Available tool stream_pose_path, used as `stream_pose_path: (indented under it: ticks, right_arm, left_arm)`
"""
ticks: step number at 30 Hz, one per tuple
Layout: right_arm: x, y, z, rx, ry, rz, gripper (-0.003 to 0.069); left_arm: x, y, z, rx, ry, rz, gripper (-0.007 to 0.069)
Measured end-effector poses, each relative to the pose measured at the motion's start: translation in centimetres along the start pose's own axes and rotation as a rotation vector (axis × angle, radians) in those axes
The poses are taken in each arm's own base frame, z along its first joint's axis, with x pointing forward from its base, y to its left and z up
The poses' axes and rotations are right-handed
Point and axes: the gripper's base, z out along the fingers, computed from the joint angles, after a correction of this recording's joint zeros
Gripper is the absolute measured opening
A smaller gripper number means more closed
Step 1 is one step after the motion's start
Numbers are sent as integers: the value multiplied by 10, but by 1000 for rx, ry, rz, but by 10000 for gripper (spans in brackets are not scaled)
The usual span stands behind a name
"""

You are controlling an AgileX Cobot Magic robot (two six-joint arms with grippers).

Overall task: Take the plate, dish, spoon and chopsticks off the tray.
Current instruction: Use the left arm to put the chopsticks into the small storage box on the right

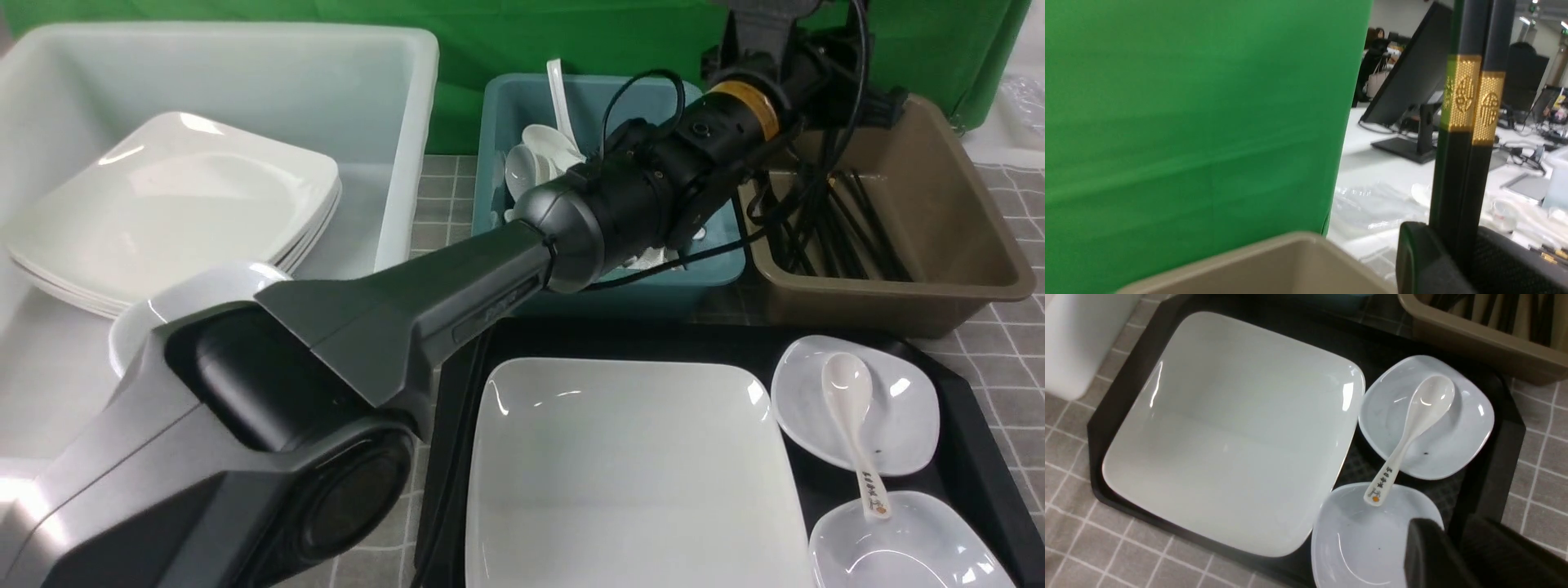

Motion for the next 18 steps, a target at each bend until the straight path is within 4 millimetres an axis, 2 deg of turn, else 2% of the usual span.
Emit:
stream_pose_path:
  ticks: [4, 11, 13, 18]
  right_arm:
    - [0, 0, 0, 0, 3, -2, 165]
    - [0, 0, 0, 0, 3, -3, 165]
    - [0, 0, 0, 0, 3, -3, 165]
    - [0, 0, 0, 0, 3, -3, 165]
  left_arm:
    - [13, 2, 2, -7, 29, -4, 102]
    - [20, 5, 1, -31, 98, -5, 129]
    - [23, 6, 1, -39, 121, -4, 179]
    - [30, 8, 0, -62, 188, 1, 383]
